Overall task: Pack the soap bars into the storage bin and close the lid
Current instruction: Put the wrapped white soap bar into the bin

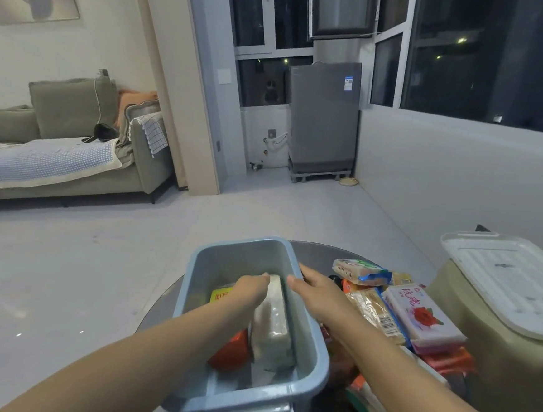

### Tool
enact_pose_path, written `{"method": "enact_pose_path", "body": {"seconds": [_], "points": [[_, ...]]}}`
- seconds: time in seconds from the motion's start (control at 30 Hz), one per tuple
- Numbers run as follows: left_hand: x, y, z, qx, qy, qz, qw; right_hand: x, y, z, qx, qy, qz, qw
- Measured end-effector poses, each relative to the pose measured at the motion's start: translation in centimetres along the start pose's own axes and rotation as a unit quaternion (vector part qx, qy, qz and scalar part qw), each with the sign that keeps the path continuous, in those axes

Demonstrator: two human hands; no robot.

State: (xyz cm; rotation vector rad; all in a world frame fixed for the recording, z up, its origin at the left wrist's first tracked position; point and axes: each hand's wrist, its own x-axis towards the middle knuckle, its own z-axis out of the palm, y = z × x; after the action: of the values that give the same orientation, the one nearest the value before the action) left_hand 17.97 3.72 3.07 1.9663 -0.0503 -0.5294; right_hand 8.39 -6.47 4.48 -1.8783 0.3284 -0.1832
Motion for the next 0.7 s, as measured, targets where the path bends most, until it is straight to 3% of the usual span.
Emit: {"method": "enact_pose_path", "body": {"seconds": [0.23,0.47,0.57,0.7], "points": [[-4.5,1.7,0.1,0.009,0.041,0.127,0.991,-1.9,1.2,-1.2,0.048,0.045,-0.006,0.998],[-8.2,2.5,2.6,0.122,0.034,0.3,0.945,-3.7,3.0,-4.5,0.092,0.111,-0.022,0.989],[-9.2,3.2,4.1,0.175,0.011,0.313,0.934,-5.0,4.2,-6.3,0.041,0.159,-0.039,0.986],[-10.5,4.4,6.7,0.163,-0.044,0.308,0.937,-6.2,6.0,-9.0,-0.026,0.222,-0.06,0.973]]}}
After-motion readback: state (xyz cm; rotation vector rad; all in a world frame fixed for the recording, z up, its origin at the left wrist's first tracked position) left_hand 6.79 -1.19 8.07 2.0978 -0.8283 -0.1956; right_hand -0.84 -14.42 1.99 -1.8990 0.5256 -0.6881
